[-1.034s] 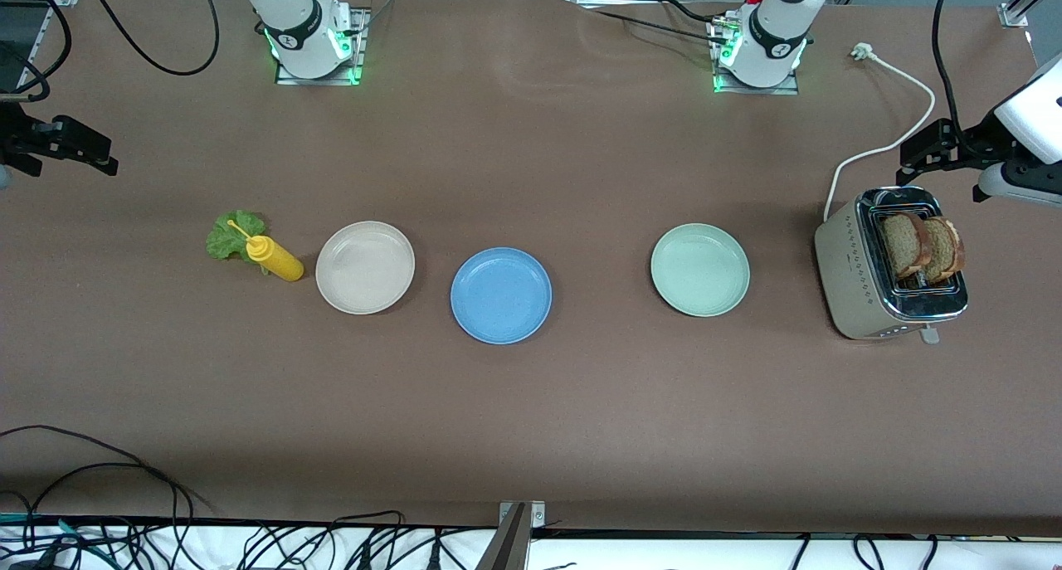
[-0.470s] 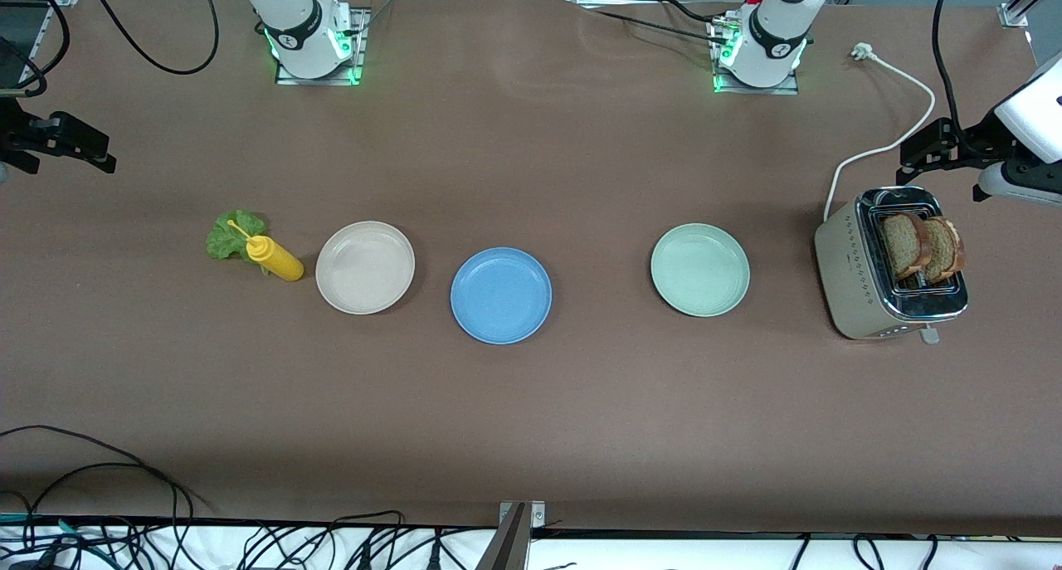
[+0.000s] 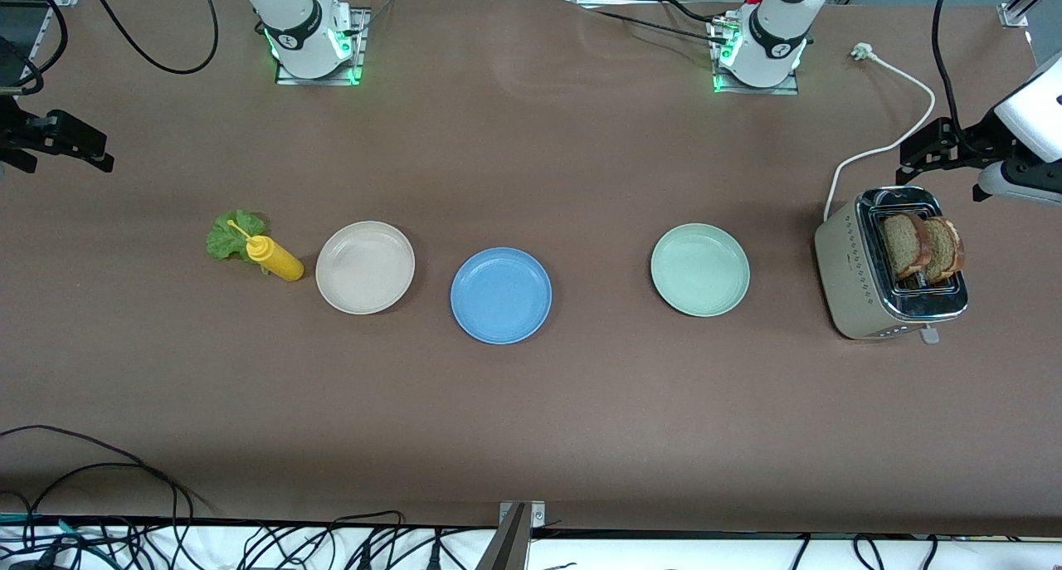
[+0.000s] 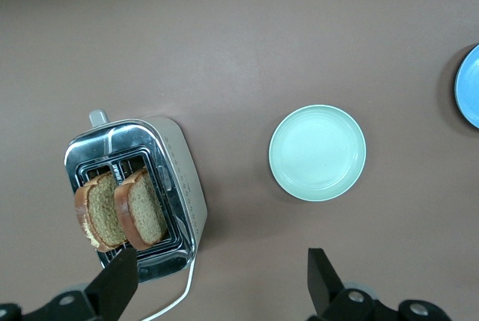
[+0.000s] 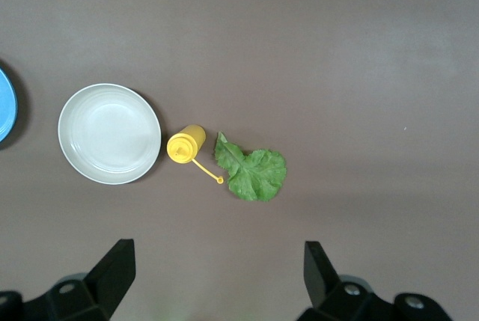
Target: Make sandwich in blue plate with both arms
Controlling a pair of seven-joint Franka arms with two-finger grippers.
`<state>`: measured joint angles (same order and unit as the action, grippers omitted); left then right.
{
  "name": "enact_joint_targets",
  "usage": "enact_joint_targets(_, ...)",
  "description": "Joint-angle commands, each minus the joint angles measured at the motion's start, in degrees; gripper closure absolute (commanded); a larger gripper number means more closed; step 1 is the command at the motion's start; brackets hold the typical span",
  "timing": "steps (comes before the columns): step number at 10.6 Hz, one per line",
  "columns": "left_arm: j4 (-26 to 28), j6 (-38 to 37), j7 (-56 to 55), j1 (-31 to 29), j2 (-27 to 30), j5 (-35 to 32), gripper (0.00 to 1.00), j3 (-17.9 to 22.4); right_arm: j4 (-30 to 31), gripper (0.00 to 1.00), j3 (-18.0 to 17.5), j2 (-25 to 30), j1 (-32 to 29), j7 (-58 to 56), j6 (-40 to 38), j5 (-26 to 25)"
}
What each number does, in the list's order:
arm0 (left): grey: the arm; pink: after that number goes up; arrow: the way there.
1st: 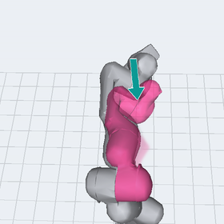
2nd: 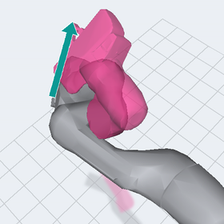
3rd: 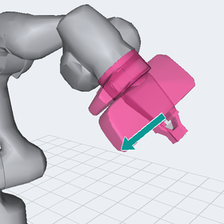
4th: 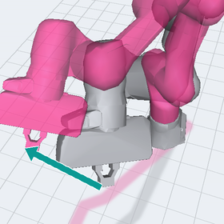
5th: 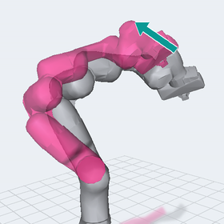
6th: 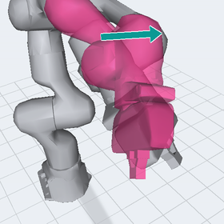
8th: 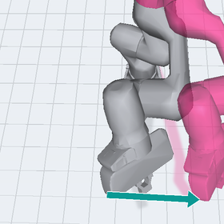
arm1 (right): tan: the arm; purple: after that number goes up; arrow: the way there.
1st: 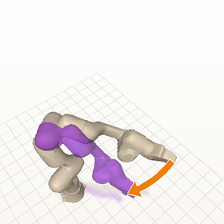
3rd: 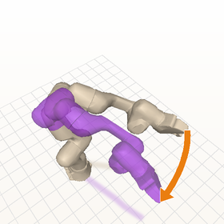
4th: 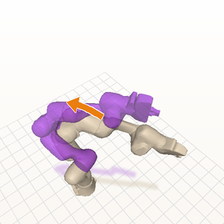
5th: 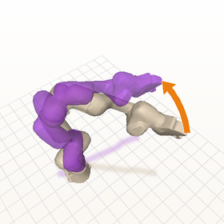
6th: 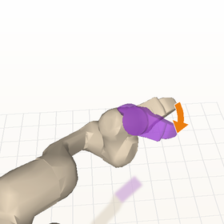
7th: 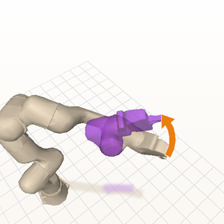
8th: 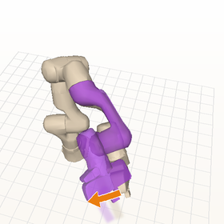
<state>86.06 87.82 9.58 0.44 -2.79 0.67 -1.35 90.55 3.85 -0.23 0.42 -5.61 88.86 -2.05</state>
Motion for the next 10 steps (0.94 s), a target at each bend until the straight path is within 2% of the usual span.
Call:
enact_joint_targets(1, -1.4, -0.3, -0.2, 0.0, -0.2, 0.2, 0.00, -0.2, -0.6, 0.00, 0.3, 0.4, -0.2, -0.4, -0.4, 1.0)
enact_joint_targets(10, -1.5, 0.5, -0.3, 0.3, -0.5, 0.7, 0.00, -0.2, -0.6, 0.00, -0.1, 0.3, -0.1, -0.3, -0.4, 1.1)
